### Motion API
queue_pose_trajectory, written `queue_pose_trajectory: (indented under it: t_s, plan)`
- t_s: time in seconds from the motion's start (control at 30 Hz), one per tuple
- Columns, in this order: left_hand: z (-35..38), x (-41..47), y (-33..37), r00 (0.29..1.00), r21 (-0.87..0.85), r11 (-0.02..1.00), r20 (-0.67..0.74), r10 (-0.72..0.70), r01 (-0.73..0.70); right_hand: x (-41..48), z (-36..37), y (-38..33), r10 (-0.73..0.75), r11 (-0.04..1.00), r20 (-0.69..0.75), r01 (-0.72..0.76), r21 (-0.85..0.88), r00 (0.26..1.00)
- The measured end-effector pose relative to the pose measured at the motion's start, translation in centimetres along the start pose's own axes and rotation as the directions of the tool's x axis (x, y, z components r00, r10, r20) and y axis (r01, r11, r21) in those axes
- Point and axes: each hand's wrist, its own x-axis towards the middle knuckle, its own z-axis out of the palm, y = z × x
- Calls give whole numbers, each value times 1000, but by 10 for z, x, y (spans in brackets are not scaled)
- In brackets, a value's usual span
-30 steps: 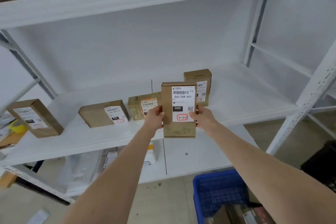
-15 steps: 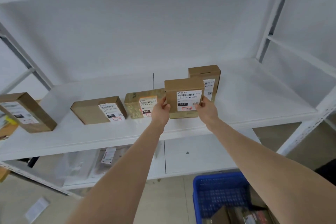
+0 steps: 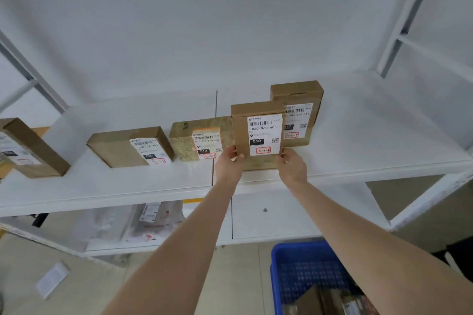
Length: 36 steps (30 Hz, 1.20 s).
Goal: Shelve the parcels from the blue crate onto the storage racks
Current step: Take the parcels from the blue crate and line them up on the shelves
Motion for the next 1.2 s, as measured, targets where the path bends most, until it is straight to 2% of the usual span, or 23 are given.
queue_pose_trajectory:
  t_s: [0.2,0.4,0.67,1.2]
  plan:
    - [7,0,-16,995,95,994,77,-62,54,-1,11,15,36,999,15,-36,2,999]
    - [13,3,-27,998,115,991,29,-64,61,-2,17,20,-12,999,59,15,-52,998]
    - [13,10,-22,998,199,979,36,-57,49,10,17,15,-28,992,60,35,-118,998]
    - [17,22,-22,995,204,978,75,-63,47,19,20,11,-1,992,66,9,-125,998]
